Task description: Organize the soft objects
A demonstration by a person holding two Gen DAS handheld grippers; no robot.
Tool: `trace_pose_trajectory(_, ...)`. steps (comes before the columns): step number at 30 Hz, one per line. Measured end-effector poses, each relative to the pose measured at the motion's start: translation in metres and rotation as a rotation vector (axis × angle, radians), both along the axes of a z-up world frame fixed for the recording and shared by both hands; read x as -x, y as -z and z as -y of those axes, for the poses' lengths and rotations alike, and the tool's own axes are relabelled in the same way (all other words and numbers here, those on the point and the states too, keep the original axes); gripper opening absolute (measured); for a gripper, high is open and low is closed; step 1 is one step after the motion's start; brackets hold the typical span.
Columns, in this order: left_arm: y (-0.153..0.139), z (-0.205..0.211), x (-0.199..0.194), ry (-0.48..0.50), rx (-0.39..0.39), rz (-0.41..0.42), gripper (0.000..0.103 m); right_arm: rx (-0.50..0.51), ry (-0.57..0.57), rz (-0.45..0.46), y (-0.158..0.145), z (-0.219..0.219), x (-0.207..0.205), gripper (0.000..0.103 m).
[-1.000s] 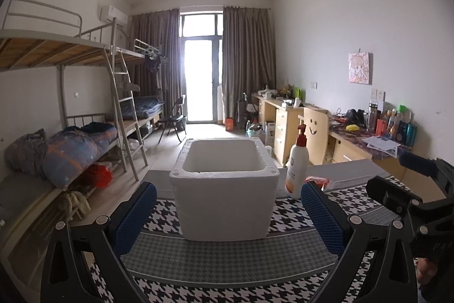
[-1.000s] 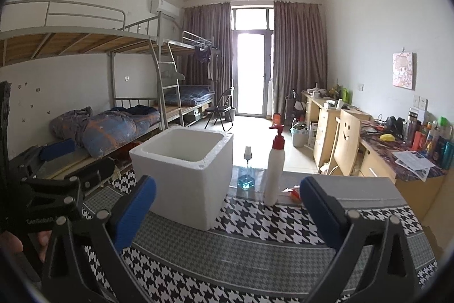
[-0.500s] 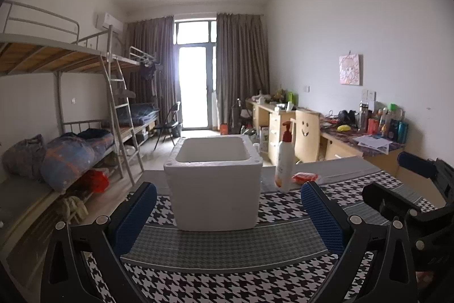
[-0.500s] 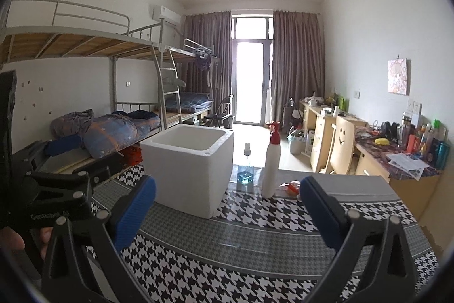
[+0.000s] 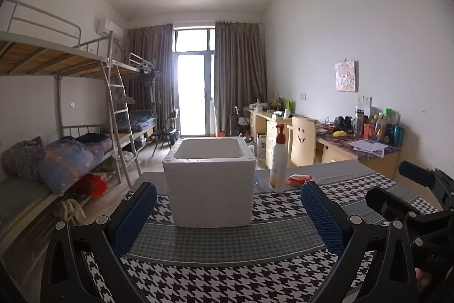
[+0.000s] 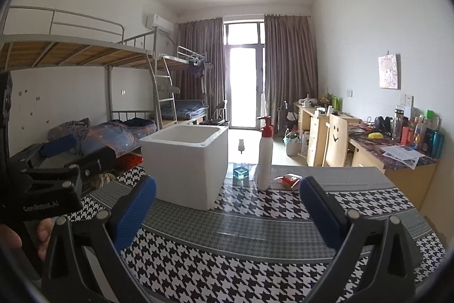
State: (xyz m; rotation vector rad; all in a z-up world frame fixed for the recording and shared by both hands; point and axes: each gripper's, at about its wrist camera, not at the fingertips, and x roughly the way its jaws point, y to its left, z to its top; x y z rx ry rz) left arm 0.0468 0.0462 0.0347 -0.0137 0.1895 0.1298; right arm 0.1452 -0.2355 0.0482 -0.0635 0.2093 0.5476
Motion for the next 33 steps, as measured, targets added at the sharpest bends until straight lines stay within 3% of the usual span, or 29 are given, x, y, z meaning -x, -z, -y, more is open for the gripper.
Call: trace_pose_trajectory(33,0.012,0.001,0.017,0.014,0.015,-0.025,0.102,-0.018,0.033,-0.027,0.027,0.012,0.014,0.102)
